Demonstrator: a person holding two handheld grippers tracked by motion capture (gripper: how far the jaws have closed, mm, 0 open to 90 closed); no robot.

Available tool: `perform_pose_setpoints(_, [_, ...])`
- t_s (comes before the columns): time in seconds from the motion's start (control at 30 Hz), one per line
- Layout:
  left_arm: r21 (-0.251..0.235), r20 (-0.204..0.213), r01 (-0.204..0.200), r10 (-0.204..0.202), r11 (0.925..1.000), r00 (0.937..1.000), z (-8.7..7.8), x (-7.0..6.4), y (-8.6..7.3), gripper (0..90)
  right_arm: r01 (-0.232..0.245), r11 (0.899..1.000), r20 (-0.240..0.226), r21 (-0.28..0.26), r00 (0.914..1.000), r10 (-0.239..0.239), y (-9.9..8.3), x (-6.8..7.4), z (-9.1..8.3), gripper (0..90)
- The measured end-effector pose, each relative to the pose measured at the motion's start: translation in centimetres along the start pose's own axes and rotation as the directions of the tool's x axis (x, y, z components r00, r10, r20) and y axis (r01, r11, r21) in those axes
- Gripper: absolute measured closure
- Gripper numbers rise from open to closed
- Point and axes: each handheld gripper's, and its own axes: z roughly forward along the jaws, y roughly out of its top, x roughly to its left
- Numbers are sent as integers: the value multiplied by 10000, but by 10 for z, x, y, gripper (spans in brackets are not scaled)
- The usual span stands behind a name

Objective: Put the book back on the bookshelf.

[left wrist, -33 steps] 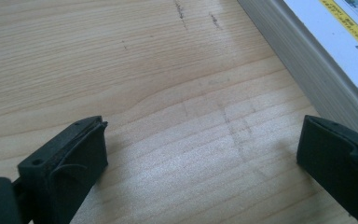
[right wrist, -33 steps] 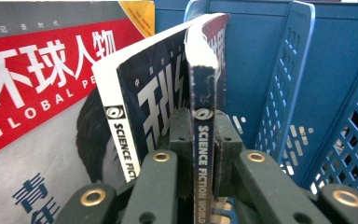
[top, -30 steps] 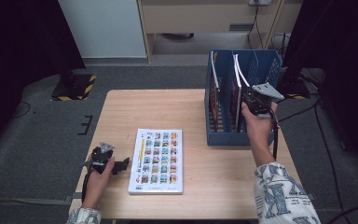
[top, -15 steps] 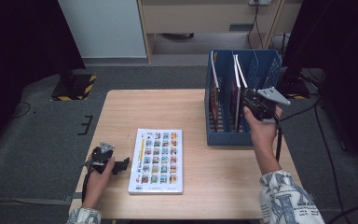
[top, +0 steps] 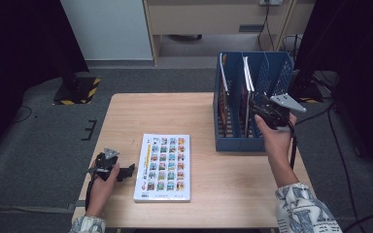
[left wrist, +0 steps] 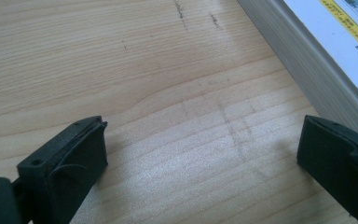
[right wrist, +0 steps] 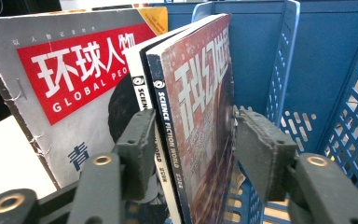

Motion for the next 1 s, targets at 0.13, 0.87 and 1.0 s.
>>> perform_pose_setpoints(0.13, [4, -1, -1, 1, 10000, 10000, 0, 0, 0, 6, -50, 9999, -169, 90, 9998, 51, -1, -1, 0, 411])
perform_pose_setpoints(0.87, [4, -1, 1, -1, 10000, 10000, 0, 0, 0, 6, 451, 9953, -1062, 860, 9937, -358, -6, 4, -5, 95])
perform_pose_setpoints(1.0, [3, 0, 1, -1, 10000, 10000, 0, 0, 0, 6, 732, 9926, -1178, 969, 9911, -616, -12, 7, -10, 78])
